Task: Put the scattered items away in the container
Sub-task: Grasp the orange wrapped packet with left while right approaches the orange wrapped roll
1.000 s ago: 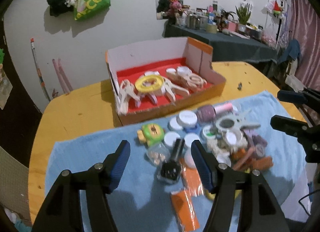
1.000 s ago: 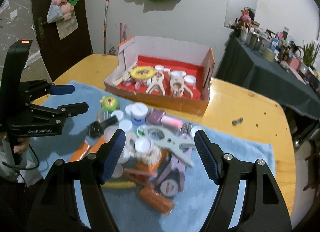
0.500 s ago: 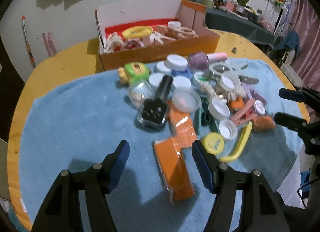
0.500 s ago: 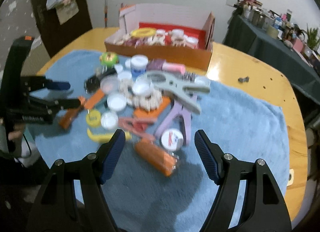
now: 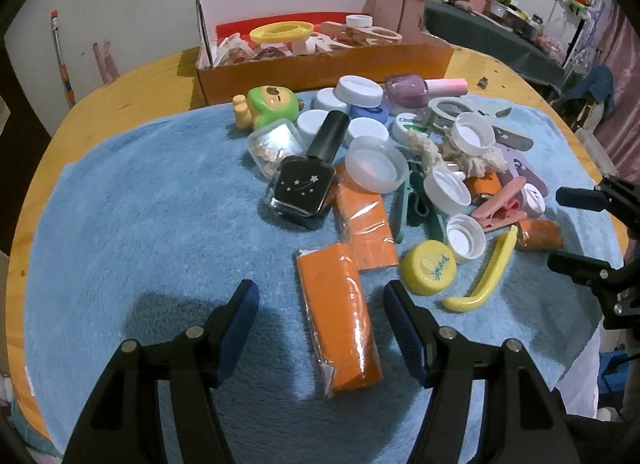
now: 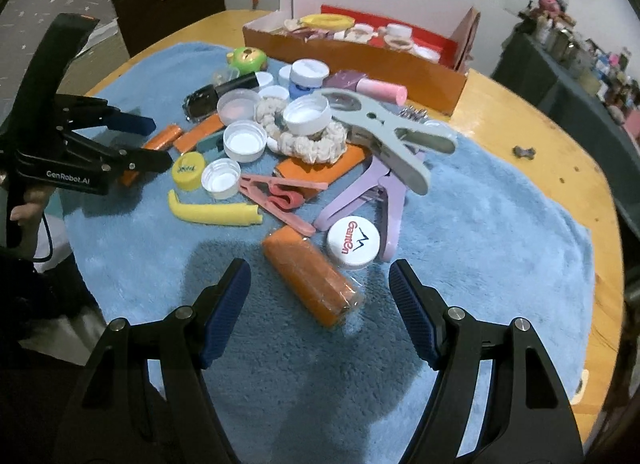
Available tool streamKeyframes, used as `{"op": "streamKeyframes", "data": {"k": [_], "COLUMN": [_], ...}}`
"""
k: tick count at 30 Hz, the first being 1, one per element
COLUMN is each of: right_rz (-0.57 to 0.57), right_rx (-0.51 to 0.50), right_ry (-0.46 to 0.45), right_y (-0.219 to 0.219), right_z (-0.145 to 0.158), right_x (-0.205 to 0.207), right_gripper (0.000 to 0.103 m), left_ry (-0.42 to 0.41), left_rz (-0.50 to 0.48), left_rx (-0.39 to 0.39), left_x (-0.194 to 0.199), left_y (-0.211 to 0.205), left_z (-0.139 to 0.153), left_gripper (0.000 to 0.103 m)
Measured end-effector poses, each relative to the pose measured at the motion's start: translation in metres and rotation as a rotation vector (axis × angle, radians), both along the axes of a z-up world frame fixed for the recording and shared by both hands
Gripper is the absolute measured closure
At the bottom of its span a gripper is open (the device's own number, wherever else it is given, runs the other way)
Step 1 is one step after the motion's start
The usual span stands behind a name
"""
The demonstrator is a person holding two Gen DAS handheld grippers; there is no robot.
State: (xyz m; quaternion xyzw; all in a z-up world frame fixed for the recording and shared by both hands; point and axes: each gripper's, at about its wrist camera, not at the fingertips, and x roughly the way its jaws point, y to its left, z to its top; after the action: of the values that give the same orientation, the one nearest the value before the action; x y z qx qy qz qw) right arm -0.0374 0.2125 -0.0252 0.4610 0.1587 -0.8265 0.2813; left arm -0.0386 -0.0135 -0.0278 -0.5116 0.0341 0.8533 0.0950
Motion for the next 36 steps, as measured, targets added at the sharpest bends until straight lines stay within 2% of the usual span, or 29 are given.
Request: {"op": "streamKeyframes", "data": {"k": [5,7,8,9,15,20,27,32,36], "right_rz": [0.034,0.043,0.056,0.066,0.077,0.053,0.051,0.053,0.046], "right_rx": [-0.030,-0.048,-0.058,-0.059,-0.069,-0.065,-0.041,-0.025,-0.014], "right_ry": [-0.037,-0.058,-0.071,-0.081,-0.071,-0.054,-0.026,-0.020,-0.026], "right_y": [0.003,0.004,0.004,0.003,0.002,0.007,0.007,0.008,0.009], "right_z": [-0.007,-0.010,-0.011,-0.013,-0.014,-0.013,-0.013,-0.012,-0.011], "right_x": [-0.006,-0.008,-0.008,-0.007,-0.006,-0.008,-0.003,0.002,0.009], "right_gripper": [0.032,0.037,0.043,0.044,0.046,0.059,0.062,0.066,0.068], "left_ry": [0.006,0.005,0.003,0.001,0.000,-0.001,0.003,0.005,0.006], "left_rz": [0.023,0.030,0.033,0.037,0.041,0.036,0.040,0.042,0.042], "left_rx": [-0.019,-0.024,-0.022,-0.023,-0.031,-0.030,-0.022,-0.008,0.000], "left_x": [0.001,0.001,0.001,0.001,0.003,0.004,0.007,0.008,0.009], "left_y": [0.004,0.005,0.006,0.007,0.010,0.012,0.013,0.011,0.010], "left_z": [-0.001,0.000,0.000,0.000,0.001,0.001,0.002,0.003,0.003], "left_gripper": [0.036,0.036,0.036,0.036,0.036,0.043,0.053,0.067,0.070]}}
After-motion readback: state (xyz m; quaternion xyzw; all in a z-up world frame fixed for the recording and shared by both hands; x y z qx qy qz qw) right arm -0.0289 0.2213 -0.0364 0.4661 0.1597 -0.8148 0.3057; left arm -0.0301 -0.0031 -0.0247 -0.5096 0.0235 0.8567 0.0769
